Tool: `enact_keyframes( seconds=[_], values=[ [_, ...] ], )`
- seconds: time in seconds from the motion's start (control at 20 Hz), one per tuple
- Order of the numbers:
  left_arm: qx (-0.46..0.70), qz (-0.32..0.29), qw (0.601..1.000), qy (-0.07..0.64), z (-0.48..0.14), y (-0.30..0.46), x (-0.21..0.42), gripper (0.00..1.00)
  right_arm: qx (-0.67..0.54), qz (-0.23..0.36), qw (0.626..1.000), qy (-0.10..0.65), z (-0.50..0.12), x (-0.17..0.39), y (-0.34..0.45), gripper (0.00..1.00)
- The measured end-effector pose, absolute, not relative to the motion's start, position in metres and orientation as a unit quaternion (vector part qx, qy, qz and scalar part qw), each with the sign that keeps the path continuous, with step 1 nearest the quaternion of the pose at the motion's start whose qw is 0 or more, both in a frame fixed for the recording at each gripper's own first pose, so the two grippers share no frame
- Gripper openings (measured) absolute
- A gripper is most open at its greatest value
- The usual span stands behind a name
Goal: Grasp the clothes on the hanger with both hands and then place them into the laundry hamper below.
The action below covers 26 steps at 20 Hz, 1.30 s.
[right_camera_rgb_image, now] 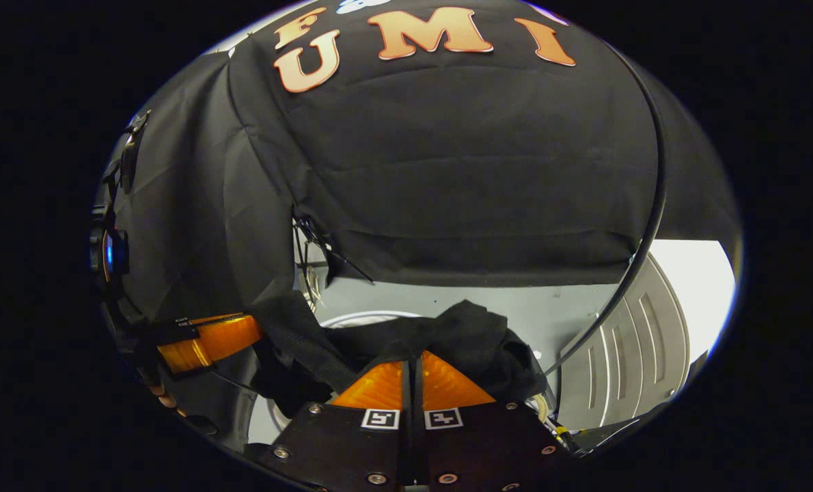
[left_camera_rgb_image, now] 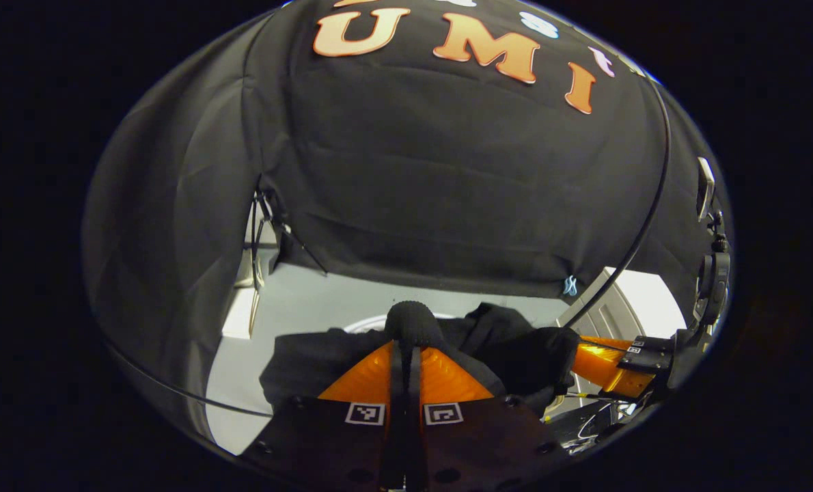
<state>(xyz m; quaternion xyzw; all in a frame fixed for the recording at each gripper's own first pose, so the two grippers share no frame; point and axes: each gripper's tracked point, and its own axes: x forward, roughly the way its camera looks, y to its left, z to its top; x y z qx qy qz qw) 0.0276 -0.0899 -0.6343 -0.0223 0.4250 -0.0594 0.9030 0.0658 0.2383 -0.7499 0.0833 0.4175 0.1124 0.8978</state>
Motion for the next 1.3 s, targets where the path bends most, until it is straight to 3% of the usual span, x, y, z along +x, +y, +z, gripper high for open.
enact_keyframes(
  seconds=[0.6,0.8,0.9,1.05,1.1,1.15,1.3],
  values=[
    [-0.010,-0.041,0.846,0.531,-0.760,-0.082,-0.024,0.08,0.047,0.101,0.855,0.507,-0.883,0.025,0.255,0.01],
    [-0.003,-0.031,0.829,0.558,-0.785,-0.077,-0.040,0.08,0.037,0.095,0.843,0.528,-0.904,0.015,0.255,0.10],
    [-0.001,-0.028,0.822,0.569,-0.789,-0.079,-0.045,0.17,0.029,0.089,0.838,0.538,-0.909,0.008,0.251,0.12],
    [-0.014,-0.022,0.817,0.576,-0.790,-0.080,-0.051,0.21,0.022,0.086,0.833,0.545,-0.916,0.001,0.249,0.13],
    [-0.014,-0.018,0.815,0.578,-0.788,-0.078,-0.053,0.29,0.020,0.086,0.833,0.546,-0.918,0.000,0.248,0.16],
    [-0.012,-0.013,0.816,0.578,-0.786,-0.074,-0.054,0.24,0.017,0.085,0.833,0.547,-0.916,-0.001,0.247,0.18],
    [-0.028,-0.010,0.821,0.570,-0.774,-0.073,-0.052,0.46,0.021,0.084,0.835,0.543,-0.909,-0.003,0.245,0.33]
  ],
)
